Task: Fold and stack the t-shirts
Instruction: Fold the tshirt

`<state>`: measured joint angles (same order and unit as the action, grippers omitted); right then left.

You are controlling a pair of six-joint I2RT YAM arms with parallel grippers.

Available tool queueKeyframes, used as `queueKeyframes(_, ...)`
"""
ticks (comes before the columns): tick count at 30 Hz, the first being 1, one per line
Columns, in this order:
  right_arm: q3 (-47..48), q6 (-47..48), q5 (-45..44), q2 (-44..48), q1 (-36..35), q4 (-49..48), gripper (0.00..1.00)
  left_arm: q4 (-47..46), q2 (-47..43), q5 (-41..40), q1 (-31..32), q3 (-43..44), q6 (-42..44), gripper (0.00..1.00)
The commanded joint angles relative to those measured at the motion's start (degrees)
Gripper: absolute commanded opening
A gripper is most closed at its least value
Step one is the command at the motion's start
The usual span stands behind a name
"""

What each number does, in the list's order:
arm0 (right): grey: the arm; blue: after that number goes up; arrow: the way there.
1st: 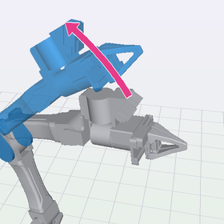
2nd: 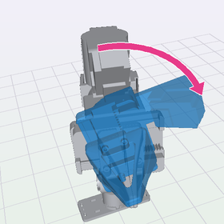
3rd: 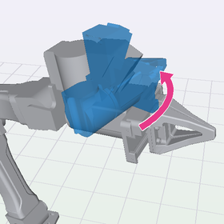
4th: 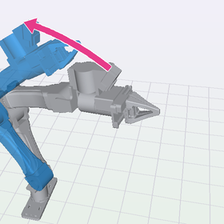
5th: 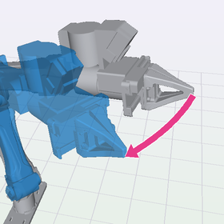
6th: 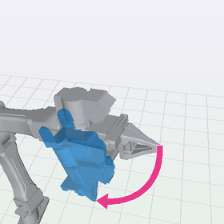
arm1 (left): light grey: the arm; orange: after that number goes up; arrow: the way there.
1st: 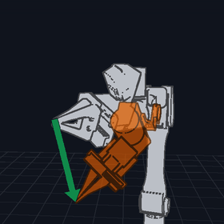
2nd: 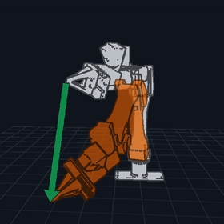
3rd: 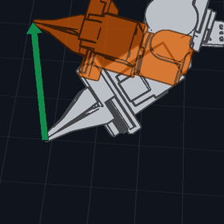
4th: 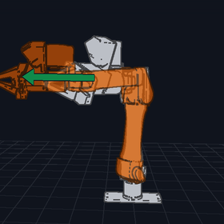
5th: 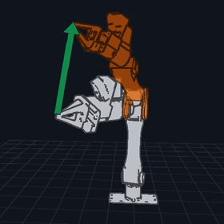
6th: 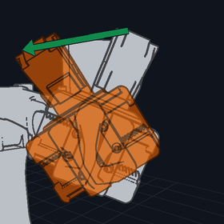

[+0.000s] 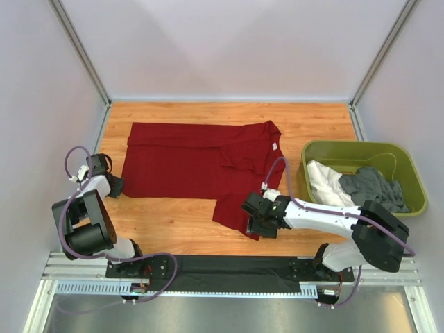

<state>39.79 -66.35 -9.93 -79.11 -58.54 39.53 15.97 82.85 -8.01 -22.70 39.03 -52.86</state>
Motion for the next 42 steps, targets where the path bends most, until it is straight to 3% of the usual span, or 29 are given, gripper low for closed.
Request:
queueKeyframes(1,-0.85,-2.12,-0.09,-2.1,-0.69,-1.21,0.52,2.05,-0.14,-1.22,-0.33,-1.06,-0.49,0.0)
queueKeyframes(8,-0.16,-0.02,0.53,-7.37,-0.78,-2.88,0.38,2.23,0.12,-1.22,-0.42,-0.88,-0.58,0.0)
queueKeyframes(9,0.46,0.34,0.36,-8.42,-0.87,-2.18,0.28,2.31,0.21,-1.22,-0.33,-0.79,-0.58,0.0)
queueKeyframes(14,3.09,1.57,-0.52,-7.55,-0.78,1.06,0.0,3.1,0.12,-1.57,-0.33,-0.53,-0.49,0.0)
queueKeyframes(22,12.23,5.51,-6.23,0.27,0.62,13.99,0.0,7.4,-1.64,-2.53,-0.33,2.89,0.39,0.0)
queueKeyframes(28,17.86,13.59,-6.77,4.05,11.42,14.27,0.0,8.9,-3.75,-4.73,-0.33,4.91,-2.42,0.0)
queueKeyframes(35,27.79,24.93,-7.55,-2.43,21.09,11.72,0.0,9.08,-3.84,-6.05,0.02,7.38,-6.37,0.0)
queueKeyframes(42,38.51,32.41,-6.15,-11.49,27.86,8.2,0.0,11.89,-1.99,-13.07,3.62,12.74,-10.33,0.0)
